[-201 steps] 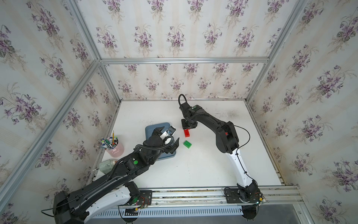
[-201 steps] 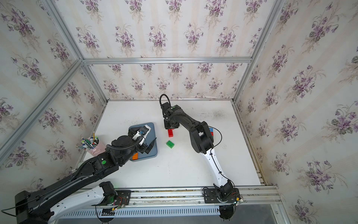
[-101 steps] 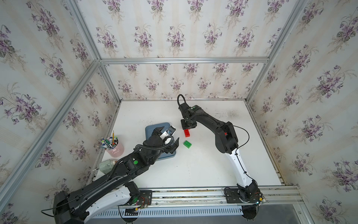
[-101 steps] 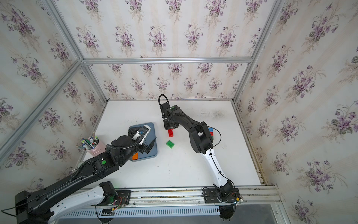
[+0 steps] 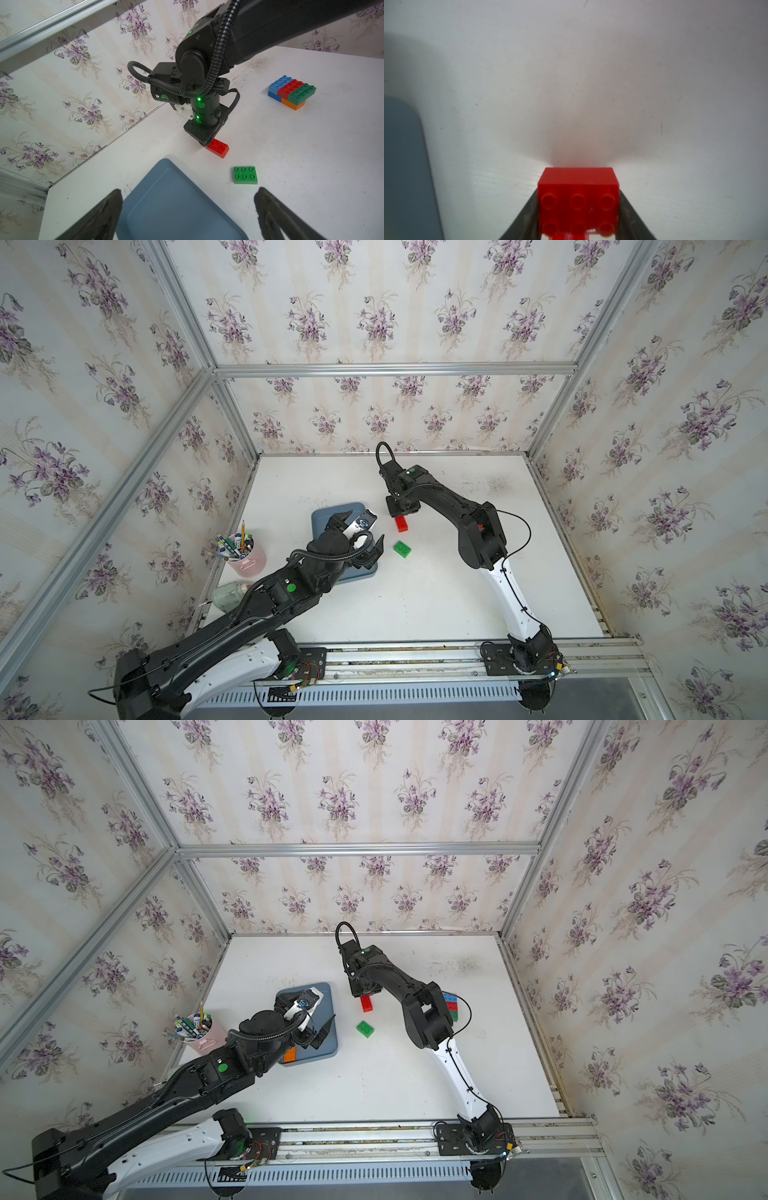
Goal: Assemble a rectangle with lego
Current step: Assemble the lego brick with the lego brick.
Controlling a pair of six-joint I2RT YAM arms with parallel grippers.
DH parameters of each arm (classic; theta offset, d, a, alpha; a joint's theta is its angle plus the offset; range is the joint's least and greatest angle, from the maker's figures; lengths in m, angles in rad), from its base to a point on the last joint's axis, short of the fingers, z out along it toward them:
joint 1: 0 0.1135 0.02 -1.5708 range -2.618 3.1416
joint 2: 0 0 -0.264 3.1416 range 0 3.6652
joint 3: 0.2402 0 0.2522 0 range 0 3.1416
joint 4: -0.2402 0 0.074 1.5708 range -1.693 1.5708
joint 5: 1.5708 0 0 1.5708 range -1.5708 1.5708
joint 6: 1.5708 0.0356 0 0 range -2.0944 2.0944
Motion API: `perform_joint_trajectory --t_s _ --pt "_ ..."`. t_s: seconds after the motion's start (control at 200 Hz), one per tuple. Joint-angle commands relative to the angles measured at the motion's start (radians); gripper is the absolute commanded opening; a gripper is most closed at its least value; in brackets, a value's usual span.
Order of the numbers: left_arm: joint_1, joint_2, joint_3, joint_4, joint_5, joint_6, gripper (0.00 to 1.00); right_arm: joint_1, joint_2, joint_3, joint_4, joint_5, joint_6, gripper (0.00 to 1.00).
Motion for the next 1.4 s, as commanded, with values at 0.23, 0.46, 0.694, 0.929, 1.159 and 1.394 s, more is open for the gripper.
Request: perform_joint_trajectory --t_s 0.23,0.46,0.694,0.929,1.159,1.394 --pt "0.000 0.006 0.009 -0.005 -0.017 0.007 1.00 0.000 0.010 -0.009 -0.078 0.058 -0.035 0.37" --pt "0.000 0.008 0.009 -0.001 -0.014 0.009 1.00 0.000 -0.015 -0.042 -0.072 0.039 -0.054 0.39" --pt "0.001 0.006 0.008 -0.001 -0.015 0.010 1.00 0.000 -0.029 -0.075 -0.063 0.025 -0.084 0.42" --pt "0.000 0.000 0.005 -0.001 -0.014 0.014 1.00 0.001 -0.031 -0.080 -0.054 0.002 -0.098 0.47" --pt "0.000 -0.001 0.003 0.001 -0.007 0.020 1.00 -0.001 -0.057 -0.102 -0.029 -0.011 -0.106 0.56" --pt "0.000 0.000 -0.001 0.004 -0.005 0.025 1.00 -0.003 -0.088 -0.123 0.006 -0.039 -0.112 0.60"
